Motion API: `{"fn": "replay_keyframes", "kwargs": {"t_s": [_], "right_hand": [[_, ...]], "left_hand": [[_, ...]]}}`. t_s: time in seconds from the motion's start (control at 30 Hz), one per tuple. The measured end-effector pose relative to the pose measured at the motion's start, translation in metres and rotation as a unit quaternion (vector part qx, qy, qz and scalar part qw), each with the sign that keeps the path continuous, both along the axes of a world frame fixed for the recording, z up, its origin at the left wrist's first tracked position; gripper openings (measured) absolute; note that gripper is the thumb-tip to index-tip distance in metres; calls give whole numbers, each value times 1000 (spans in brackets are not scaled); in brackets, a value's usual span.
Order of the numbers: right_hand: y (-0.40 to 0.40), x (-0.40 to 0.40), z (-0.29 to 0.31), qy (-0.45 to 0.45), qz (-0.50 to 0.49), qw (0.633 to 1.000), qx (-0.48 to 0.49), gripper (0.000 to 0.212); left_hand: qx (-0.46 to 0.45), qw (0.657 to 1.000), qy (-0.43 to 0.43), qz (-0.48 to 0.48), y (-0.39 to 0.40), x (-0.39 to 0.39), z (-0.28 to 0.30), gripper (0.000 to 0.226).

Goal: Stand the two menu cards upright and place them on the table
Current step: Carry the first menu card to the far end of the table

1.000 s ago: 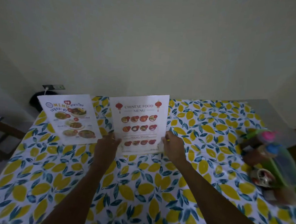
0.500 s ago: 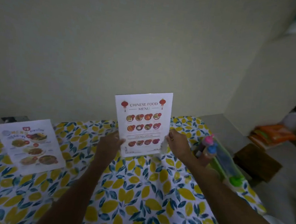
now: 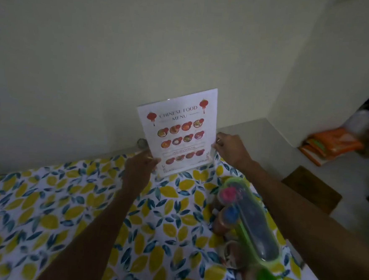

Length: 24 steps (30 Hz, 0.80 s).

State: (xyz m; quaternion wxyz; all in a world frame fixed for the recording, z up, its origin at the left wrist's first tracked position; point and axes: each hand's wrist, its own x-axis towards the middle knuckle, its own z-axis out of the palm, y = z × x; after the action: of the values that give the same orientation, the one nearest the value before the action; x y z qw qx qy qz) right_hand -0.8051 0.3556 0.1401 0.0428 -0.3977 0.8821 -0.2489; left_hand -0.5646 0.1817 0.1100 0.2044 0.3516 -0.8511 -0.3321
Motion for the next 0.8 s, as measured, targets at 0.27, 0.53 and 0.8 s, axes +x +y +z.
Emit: {"fn": "replay_keyframes", "kwargs": {"t_s": [0.27, 0.53, 0.8], "right_hand": [[-3, -101, -93, -66, -11, 997, 36, 21], [-14, -142, -135, -82, -10, 996, 34, 21], [-17, -147, -149, -81, -11, 996, 21, 21]], "left_hand": [[79, 995, -54, 7, 4, -106, -69, 14], [72, 993, -94, 29, -9, -152, -106, 19], [55, 993, -95, 35, -13, -162, -114, 21]]}}
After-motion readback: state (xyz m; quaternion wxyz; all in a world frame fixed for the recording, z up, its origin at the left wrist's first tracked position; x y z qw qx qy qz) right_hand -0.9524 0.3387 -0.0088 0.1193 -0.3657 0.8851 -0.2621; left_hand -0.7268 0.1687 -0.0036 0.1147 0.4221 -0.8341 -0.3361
